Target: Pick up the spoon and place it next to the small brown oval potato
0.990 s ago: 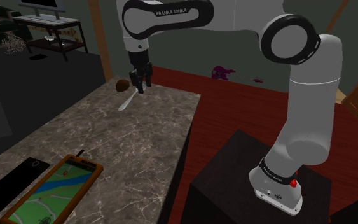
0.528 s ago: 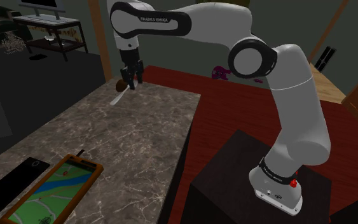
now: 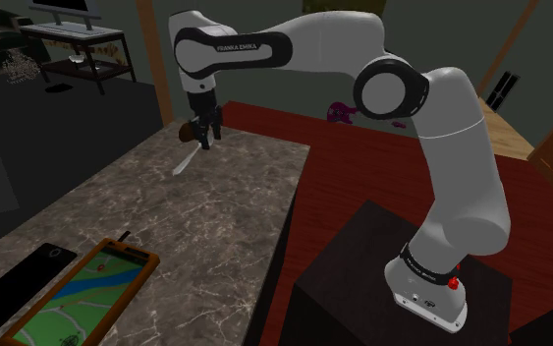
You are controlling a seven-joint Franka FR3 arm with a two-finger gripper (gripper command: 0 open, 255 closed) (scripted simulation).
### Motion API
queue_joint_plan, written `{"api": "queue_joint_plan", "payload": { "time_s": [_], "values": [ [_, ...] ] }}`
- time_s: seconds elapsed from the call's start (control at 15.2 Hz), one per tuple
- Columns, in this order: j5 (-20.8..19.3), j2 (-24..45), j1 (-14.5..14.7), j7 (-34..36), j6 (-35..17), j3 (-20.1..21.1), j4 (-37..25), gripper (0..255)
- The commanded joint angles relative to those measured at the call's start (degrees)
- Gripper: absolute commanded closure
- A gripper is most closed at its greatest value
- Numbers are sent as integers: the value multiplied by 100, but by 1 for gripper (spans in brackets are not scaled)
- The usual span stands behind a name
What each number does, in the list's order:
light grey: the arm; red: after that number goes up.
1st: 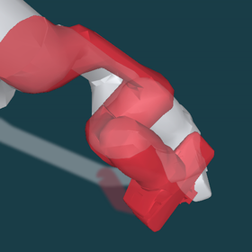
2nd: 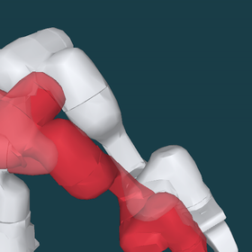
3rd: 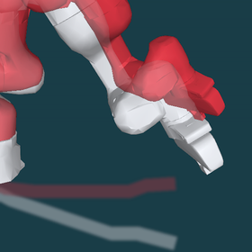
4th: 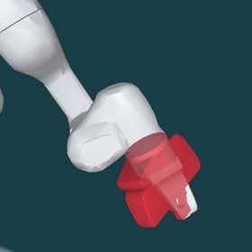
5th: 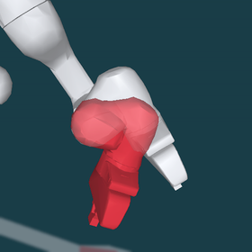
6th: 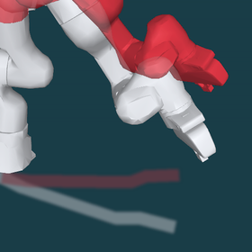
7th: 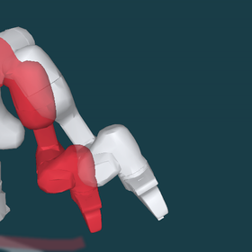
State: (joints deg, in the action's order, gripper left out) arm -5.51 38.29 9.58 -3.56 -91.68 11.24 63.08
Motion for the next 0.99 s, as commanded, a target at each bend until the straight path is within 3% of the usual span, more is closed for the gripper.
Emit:
{"api": "queue_joint_plan", "payload": {
  "time_s": [0.0,0.92],
  "values": [
    [0,-15,-9,9,-169,1,182,255],
    [-31,129,-45,29,-1016,-21,891,255]
  ]
}}
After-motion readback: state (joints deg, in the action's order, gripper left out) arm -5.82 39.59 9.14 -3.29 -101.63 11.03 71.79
